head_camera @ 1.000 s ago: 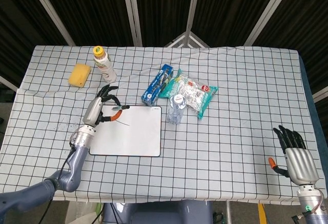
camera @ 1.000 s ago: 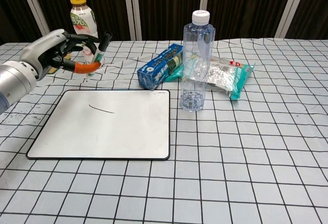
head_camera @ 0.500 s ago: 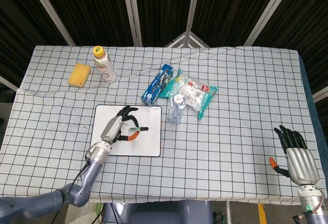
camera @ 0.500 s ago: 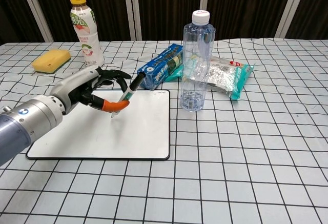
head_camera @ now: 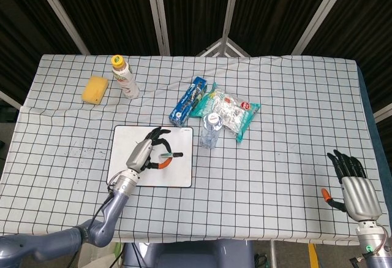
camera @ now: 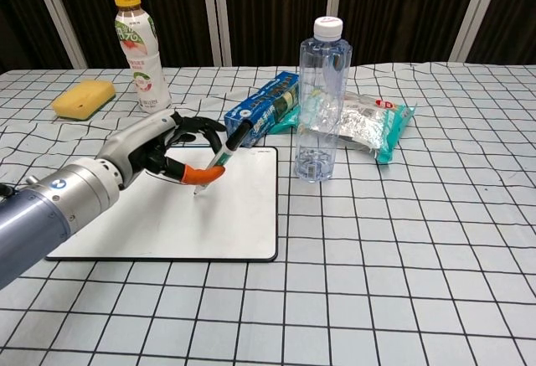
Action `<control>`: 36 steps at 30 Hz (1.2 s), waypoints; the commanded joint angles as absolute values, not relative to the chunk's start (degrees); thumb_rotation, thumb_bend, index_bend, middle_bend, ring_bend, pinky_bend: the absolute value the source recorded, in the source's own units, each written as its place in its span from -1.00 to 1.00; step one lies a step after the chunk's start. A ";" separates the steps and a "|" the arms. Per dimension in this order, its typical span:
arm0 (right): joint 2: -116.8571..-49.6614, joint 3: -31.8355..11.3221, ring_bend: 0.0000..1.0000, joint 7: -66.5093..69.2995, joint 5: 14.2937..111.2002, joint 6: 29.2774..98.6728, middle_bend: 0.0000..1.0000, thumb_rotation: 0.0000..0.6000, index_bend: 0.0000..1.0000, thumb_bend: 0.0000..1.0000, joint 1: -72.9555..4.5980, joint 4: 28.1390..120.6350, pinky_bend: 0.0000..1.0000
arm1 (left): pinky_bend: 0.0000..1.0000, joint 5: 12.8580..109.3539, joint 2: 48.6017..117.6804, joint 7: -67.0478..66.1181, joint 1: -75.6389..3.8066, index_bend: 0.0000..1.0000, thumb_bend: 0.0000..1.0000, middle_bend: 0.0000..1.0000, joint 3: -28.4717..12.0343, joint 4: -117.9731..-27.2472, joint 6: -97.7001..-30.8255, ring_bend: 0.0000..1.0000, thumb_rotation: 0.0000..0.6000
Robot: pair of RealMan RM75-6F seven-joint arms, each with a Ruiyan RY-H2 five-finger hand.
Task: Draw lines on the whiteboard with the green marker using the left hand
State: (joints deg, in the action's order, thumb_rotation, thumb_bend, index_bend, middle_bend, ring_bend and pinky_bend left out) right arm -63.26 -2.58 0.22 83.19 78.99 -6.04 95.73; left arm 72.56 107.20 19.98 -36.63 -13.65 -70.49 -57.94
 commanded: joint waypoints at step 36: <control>-63.78 -2.53 -1.00 -1.31 83.11 79.39 -1.00 1.00 -1.00 -0.30 -5.88 95.98 -1.00 | -0.90 77.97 86.77 24.95 -25.91 0.41 0.04 -0.71 -8.79 -89.92 -65.99 -1.00 1.00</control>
